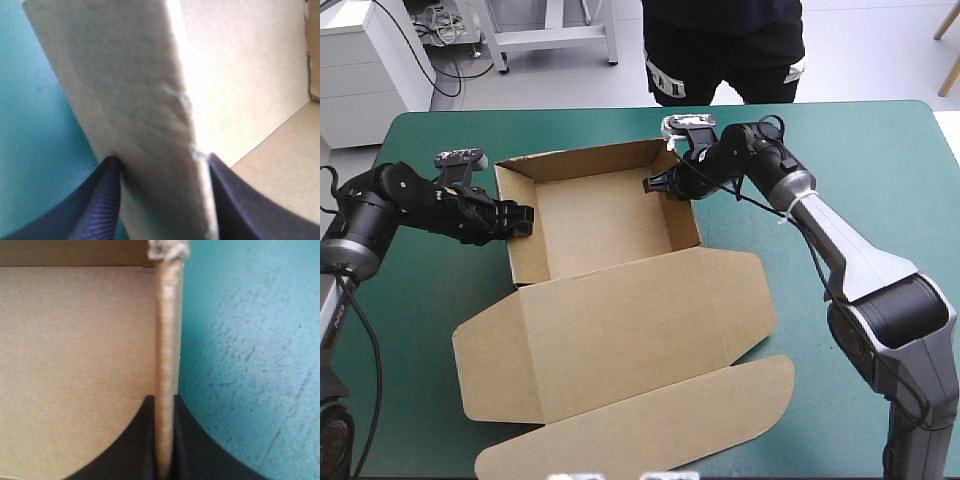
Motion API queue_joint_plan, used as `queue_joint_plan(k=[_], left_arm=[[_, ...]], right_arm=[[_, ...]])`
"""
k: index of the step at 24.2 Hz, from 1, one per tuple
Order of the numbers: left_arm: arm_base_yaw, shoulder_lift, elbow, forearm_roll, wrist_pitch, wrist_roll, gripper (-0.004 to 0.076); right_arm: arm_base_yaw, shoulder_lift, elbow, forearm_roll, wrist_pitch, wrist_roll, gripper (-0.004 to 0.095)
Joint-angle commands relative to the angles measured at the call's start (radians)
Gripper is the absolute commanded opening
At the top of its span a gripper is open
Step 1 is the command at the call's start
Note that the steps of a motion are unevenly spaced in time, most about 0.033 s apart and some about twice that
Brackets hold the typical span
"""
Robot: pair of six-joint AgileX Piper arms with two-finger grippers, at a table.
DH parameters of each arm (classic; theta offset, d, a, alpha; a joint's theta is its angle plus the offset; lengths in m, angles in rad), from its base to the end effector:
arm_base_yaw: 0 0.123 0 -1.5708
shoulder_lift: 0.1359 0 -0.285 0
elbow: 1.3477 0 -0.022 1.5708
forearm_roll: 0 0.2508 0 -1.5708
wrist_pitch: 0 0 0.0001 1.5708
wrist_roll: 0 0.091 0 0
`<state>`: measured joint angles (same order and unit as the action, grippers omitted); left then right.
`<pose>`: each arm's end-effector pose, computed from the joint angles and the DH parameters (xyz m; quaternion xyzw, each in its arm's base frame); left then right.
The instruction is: Fold the box
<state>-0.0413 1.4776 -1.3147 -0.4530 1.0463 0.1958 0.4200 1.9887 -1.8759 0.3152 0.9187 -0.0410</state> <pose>0.3022 -0.0470 0.3366 0.0464 0.9512 -0.1972 0.2327 0.4059 0.2058 0.3108 -0.1639 0.9266 0.2027 0.2710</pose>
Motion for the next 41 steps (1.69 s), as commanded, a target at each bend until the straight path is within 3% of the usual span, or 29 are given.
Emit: queue_joint_plan(k=[1, 3, 6, 16, 24, 30, 34, 41], left_arm=[[-0.022, -0.023, -0.031, -0.001, -0.052, -0.083, 0.0247], [-0.022, -0.015, -0.031, 0.024, -0.048, -0.107, 0.0173], [-0.032, -0.011, -0.031, 0.084, -0.044, -0.132, -0.0006], [-0.129, -0.004, -0.032, 0.236, -0.103, -0.252, -0.0008], [-0.251, 0.129, -0.204, 0.405, 0.034, -0.382, -0.0008], [-0.302, 0.283, -0.375, 0.404, 0.154, -0.386, -0.0008], [-0.333, 0.364, -0.38, 0.386, 0.174, -0.395, -0.0008], [-0.34, 0.407, -0.38, 0.355, 0.174, -0.386, -0.0008]], right_arm=[[0.014, -0.063, -0.03, 0.108, -0.021, 0.006, -0.0014], [0.014, -0.063, -0.03, 0.101, -0.007, 0.006, -0.0014], [0.014, -0.071, -0.03, 0.063, 0.015, 0.006, -0.0014], [0.014, -0.127, -0.03, -0.156, 0.109, 0.106, -0.0014], [0.014, -0.128, -0.03, -0.26, 0.251, 0.166, -0.0016], [0.012, -0.133, 0.019, -0.265, 0.251, 0.214, -0.0016], [0.009, -0.133, 0.159, -0.326, 0.251, 0.223, -0.0016], [-0.028, -0.092, 0.163, -0.303, 0.232, 0.234, -0.0016]])
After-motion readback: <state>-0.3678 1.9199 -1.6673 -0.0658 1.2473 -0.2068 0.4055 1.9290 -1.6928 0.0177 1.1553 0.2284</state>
